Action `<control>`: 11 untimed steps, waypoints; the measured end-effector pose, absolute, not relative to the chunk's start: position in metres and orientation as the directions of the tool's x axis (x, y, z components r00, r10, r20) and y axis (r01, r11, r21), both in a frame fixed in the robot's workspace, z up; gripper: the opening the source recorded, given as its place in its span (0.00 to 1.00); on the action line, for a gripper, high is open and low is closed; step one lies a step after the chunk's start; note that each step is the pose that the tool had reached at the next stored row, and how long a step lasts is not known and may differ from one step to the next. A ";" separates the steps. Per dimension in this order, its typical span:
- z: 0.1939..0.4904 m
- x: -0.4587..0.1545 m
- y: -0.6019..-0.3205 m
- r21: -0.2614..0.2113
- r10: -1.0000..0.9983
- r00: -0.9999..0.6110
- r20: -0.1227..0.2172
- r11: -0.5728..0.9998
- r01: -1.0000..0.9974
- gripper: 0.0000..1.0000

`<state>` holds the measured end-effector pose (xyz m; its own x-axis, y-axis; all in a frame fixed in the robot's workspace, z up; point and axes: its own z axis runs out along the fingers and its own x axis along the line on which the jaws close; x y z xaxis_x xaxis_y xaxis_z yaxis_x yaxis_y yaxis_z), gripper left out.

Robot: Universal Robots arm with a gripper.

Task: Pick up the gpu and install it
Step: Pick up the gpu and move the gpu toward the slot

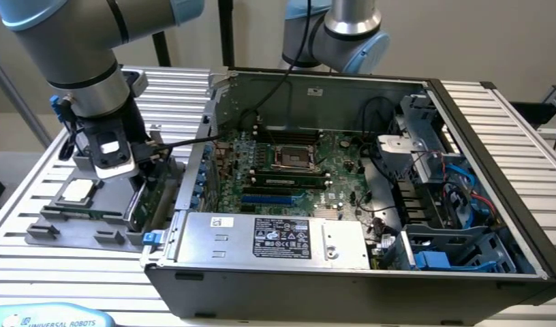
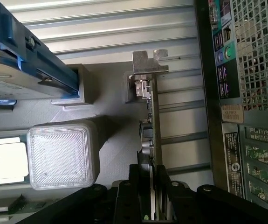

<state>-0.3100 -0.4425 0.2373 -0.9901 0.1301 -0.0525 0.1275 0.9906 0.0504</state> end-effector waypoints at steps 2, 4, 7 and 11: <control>0.237 -0.310 -0.442 0.051 0.098 -0.994 -0.053 0.994 0.095 0.27; 0.237 -0.310 -0.442 0.050 0.062 -0.997 -0.053 0.997 0.059 0.27; 0.237 -0.310 -0.442 0.050 0.011 -0.999 -0.053 0.999 0.009 0.27; 0.237 -0.310 -0.442 0.050 -0.019 -0.998 -0.053 0.998 -0.022 0.27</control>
